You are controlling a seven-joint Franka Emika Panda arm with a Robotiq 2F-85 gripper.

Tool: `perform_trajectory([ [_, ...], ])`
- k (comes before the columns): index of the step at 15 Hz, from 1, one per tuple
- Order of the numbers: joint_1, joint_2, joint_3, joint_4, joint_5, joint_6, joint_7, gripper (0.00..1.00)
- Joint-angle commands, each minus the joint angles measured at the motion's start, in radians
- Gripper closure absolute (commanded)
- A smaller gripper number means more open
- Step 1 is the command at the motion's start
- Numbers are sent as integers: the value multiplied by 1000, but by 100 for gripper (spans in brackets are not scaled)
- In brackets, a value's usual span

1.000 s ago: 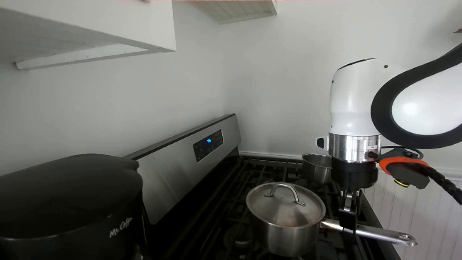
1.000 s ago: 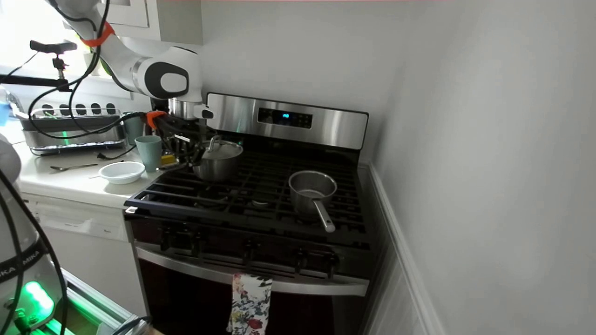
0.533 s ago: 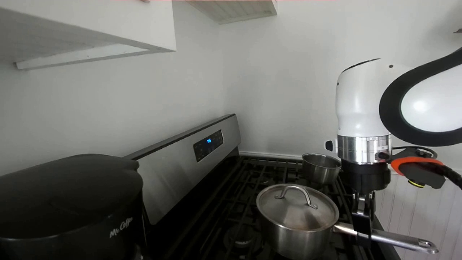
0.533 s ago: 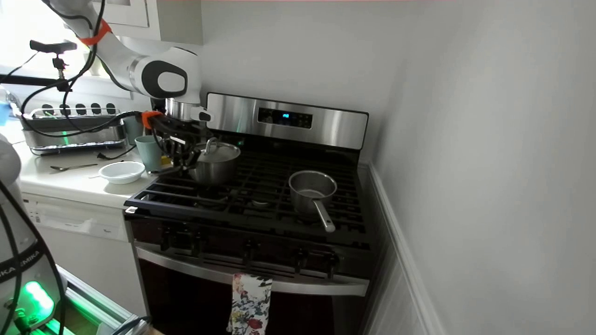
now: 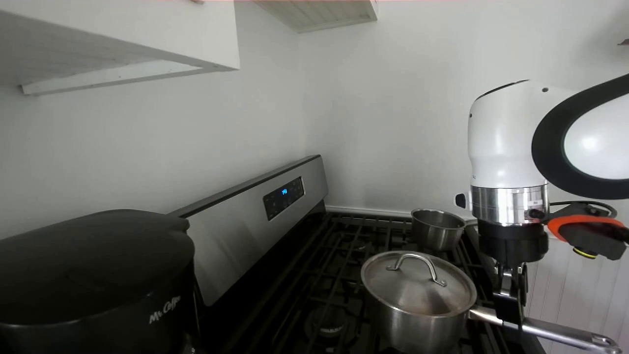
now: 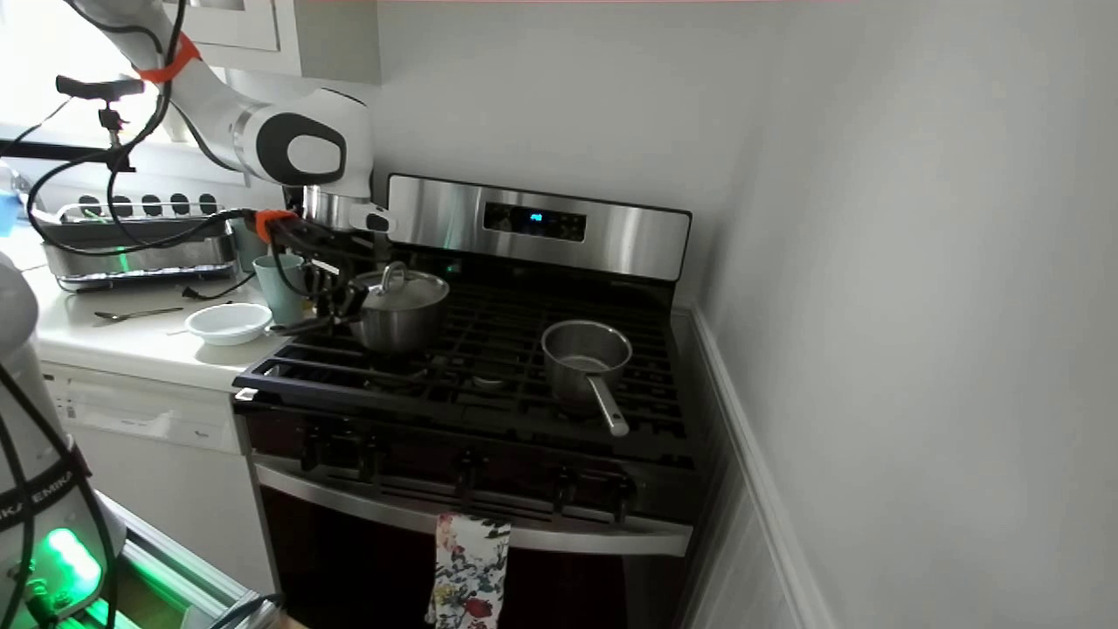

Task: Slide the silver pot on the left to the bottom left cooker on the hob of the stove, press the middle left button right under the screen on the stove button display

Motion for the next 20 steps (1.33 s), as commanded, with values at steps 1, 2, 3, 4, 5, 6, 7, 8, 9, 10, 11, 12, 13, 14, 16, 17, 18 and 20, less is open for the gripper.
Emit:
perform_trajectory([
  [1,-11,-51,-11,-49,8,-36,23,93],
  [2,-12,-54,-10,-52,6,-38,28,93],
  [3,-13,-58,-10,-54,5,-42,33,93],
  [4,-13,-56,-13,-53,9,-44,29,93],
  [5,-14,-54,-15,-52,10,-47,31,93],
  [6,-14,-53,-17,-52,15,-49,30,93],
  [7,-15,-52,-20,-51,17,-48,29,93],
  [8,-15,-51,-21,-50,17,-48,29,93],
  [9,-16,-49,-23,-48,18,-46,32,72],
  [10,-16,-47,-24,-46,19,-45,32,45],
  [11,-16,-45,-26,-45,21,-44,34,45],
  [12,-18,-45,-28,-47,22,-45,36,38],
  [13,-21,-47,-30,-50,24,-44,35,32],
  [14,-24,-49,-33,-54,26,-43,35,26],
  [16,-26,-62,-39,-56,30,-45,36,11],
  [17,-28,-78,-40,-58,30,-46,40,3],
  [18,-31,-95,-41,-59,27,-50,50,1],
  [20,-43,-136,-39,-57,12,-58,78,0],
])
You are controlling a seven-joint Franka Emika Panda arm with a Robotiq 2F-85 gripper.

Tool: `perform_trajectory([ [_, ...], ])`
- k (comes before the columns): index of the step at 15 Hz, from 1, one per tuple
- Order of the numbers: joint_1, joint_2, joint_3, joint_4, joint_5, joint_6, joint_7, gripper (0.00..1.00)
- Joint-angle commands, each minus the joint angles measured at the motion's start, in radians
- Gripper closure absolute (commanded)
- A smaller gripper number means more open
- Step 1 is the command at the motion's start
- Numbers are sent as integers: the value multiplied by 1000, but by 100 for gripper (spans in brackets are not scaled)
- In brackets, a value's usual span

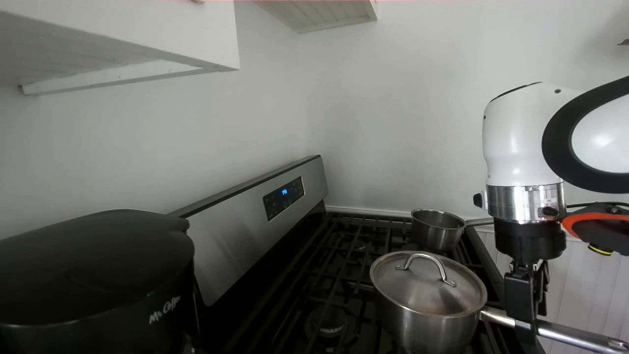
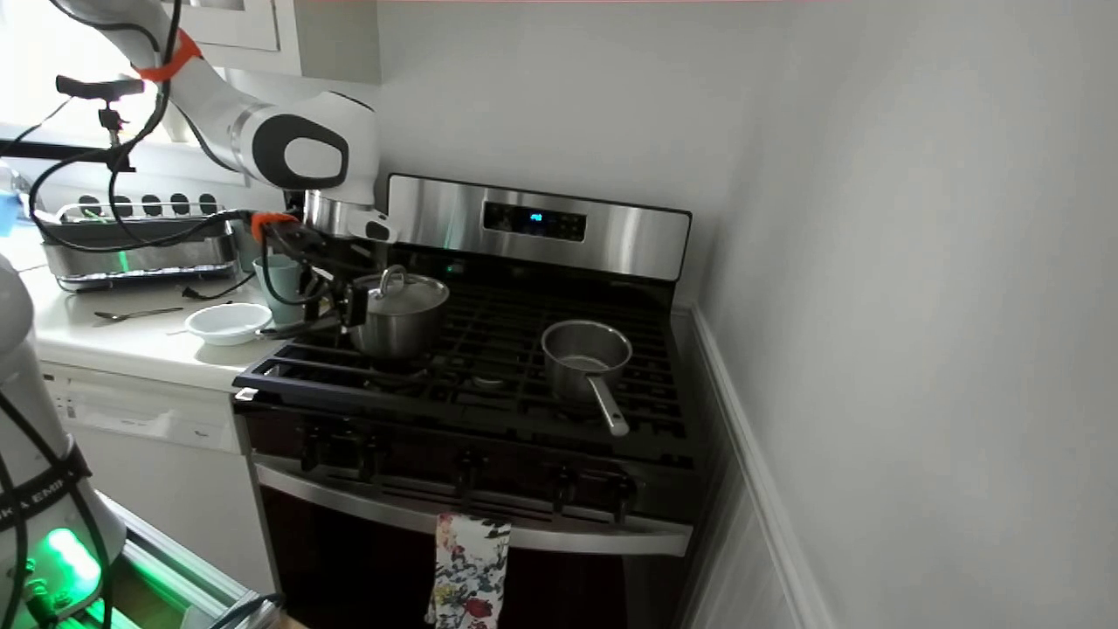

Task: Slide the silver pot on the left to the bottom left cooker on the hob of the stove, press the middle left button right under the screen on the stove button display

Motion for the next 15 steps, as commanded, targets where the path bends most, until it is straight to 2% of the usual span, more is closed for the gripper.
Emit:
perform_trajectory([
  [1,-23,-116,1,-18,2,-27,55,0],
  [7,-63,-206,-12,41,29,17,122,0],
  [8,-66,-206,-8,60,37,17,144,0],
  [9,-64,-185,-3,42,6,8,112,0],
  [15,-72,-181,-15,83,30,7,139,0],
])
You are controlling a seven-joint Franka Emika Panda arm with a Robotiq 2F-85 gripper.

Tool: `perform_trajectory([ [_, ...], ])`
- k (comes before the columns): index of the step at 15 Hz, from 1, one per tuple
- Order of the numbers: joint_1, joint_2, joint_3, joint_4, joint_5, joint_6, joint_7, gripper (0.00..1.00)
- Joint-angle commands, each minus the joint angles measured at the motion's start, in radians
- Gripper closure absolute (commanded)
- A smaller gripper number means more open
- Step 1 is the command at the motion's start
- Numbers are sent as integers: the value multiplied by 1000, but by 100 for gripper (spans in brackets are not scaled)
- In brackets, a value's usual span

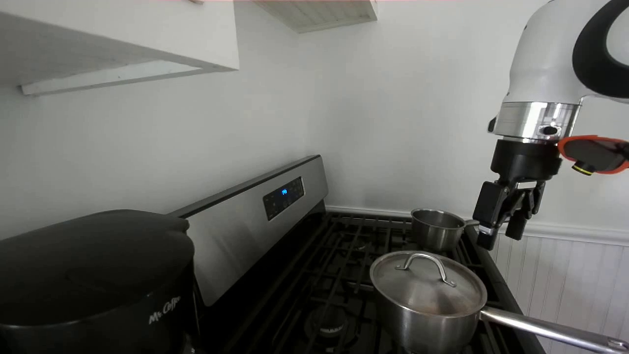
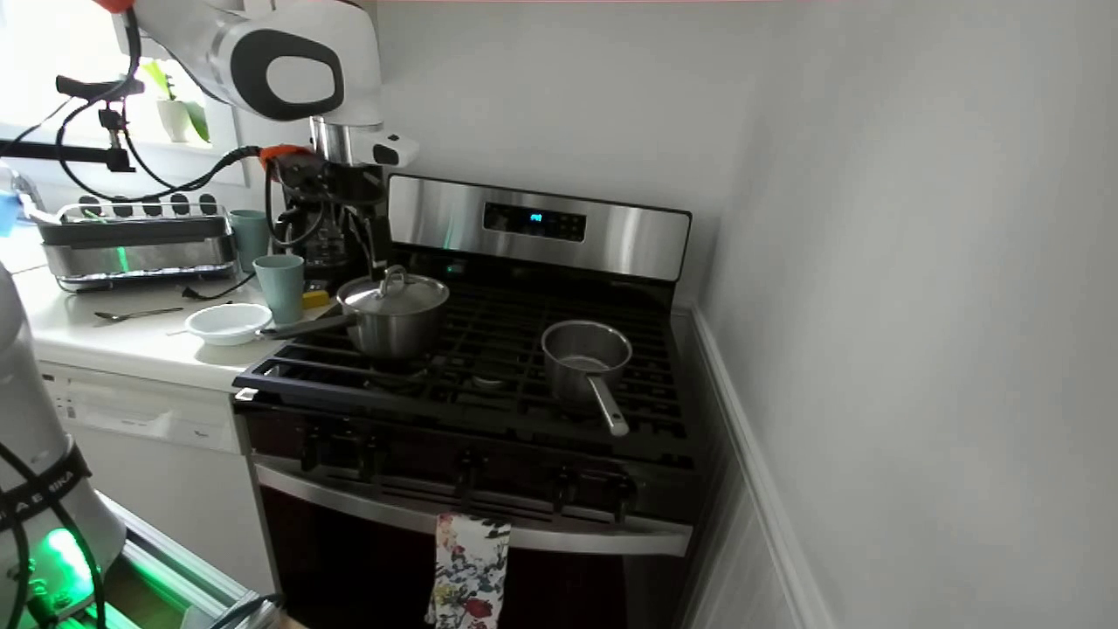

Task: Slide the silver pot on the left to the bottom left cooker on the hob of the stove, press the middle left button right under the screen on the stove button display

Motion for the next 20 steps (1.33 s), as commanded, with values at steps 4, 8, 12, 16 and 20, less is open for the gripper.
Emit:
perform_trajectory([
  [4,0,103,-95,127,129,38,-54,0],
  [8,32,223,-172,269,303,75,-158,0],
  [12,36,370,-182,431,507,69,-152,0],
  [16,16,537,-150,592,681,91,-115,0],
  [20,-3,553,-123,596,644,102,-109,0],
])
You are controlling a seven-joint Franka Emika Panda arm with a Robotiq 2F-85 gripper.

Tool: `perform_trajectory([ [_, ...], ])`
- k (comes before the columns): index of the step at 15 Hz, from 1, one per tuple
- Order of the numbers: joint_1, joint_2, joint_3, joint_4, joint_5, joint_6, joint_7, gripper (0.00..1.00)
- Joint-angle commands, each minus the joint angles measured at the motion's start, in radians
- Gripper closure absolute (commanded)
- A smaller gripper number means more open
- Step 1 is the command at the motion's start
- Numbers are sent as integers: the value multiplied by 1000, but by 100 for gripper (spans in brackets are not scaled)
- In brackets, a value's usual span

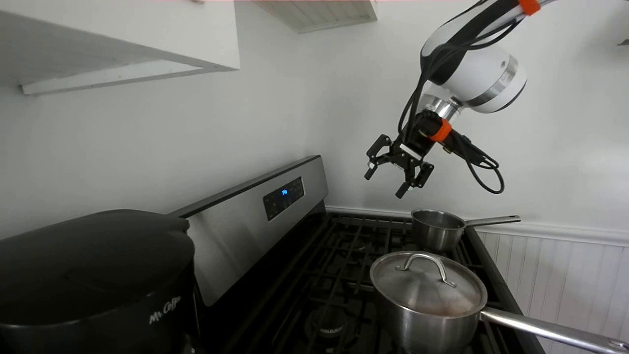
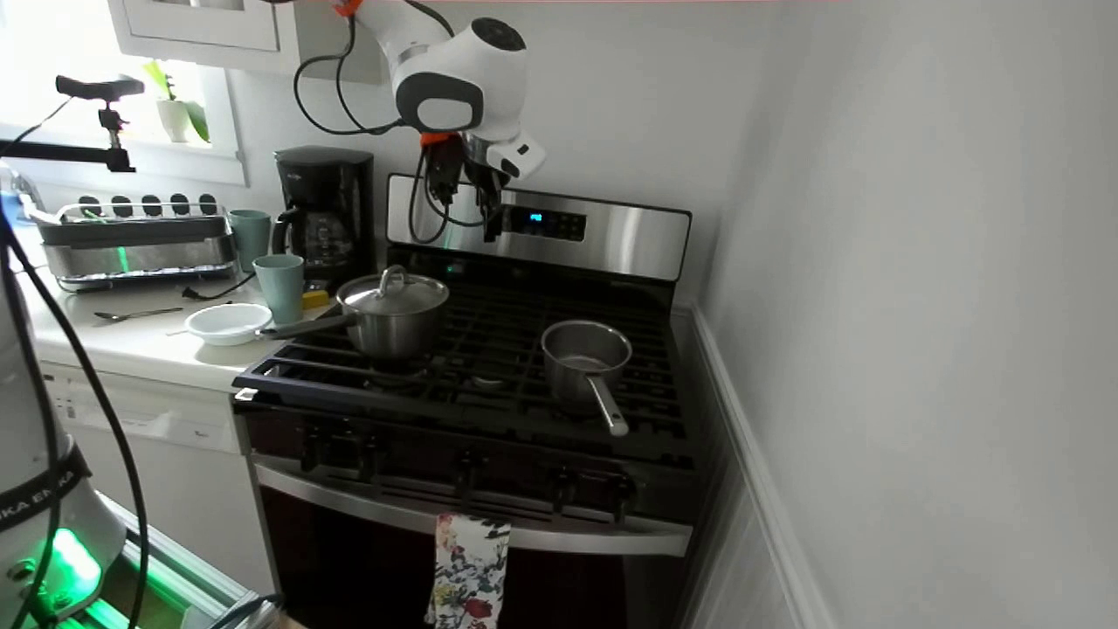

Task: Slide the silver pot on the left to the bottom left cooker on the hob of the stove, press the middle left button right under the screen on the stove button display

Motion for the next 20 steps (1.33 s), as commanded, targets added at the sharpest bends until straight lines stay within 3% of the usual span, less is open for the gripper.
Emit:
perform_trajectory([
  [1,-28,24,33,23,-6,2,11,0],
  [5,-31,50,37,50,-7,3,19,0],
  [16,-130,326,101,333,300,-92,-29,0],
  [17,-137,356,108,370,316,-106,-24,17],
  [20,-165,428,131,472,384,-142,-26,43],
])
